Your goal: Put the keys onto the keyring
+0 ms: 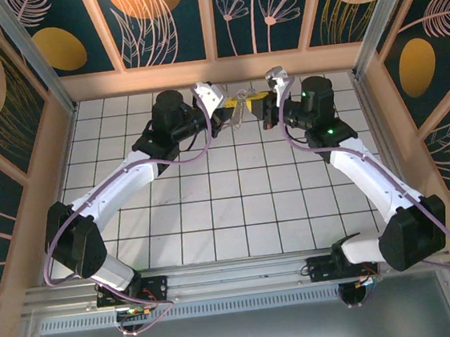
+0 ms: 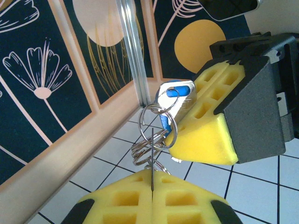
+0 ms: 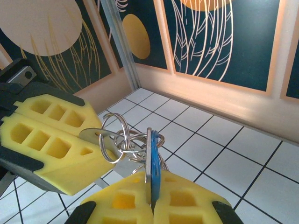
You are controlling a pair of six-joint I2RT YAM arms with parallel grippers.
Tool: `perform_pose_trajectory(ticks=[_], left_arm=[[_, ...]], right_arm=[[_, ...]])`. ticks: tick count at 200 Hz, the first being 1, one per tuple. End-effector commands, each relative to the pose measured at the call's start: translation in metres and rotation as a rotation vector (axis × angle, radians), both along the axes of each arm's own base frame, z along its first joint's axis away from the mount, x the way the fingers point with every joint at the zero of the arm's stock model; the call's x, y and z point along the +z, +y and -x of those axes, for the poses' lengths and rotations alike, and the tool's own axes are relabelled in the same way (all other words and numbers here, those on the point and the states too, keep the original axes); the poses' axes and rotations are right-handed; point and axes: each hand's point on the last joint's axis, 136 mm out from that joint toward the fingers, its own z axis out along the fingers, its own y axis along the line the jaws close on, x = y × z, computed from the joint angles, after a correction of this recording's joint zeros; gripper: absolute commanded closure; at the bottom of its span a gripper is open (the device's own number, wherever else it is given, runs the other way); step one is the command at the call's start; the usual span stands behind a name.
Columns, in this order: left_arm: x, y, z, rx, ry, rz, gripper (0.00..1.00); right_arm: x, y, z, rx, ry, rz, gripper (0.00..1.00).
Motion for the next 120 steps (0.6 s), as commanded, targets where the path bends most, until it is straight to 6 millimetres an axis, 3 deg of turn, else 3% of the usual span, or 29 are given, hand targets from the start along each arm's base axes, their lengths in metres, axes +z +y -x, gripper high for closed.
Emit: perform_pose_trajectory(ticks=[1, 51, 82, 120], left_arm=[[0.015, 0.009, -0.002, 0.042, -0.055, 0.012, 1.0], [0.014, 0.007, -0.001, 0.026, -0.043, 0.017, 1.0], [0.012, 0.005, 0.0, 0.014, -0.031, 0.022, 0.59], [0.011, 0.012, -0.001, 0.056, -0.031, 0.027, 0.39]], right_arm=[[0.01, -0.02, -0.004, -0.063, -0.039, 0.004, 1.0], [0.013, -0.019, -0.005, -0.045, -0.024, 0.016, 1.0], [0.016, -0.018, -0.012, -0.055, -0.014, 0.023, 1.0], [0.013, -0.019, -0.024, -0.072, 0.011, 0.044, 1.0]])
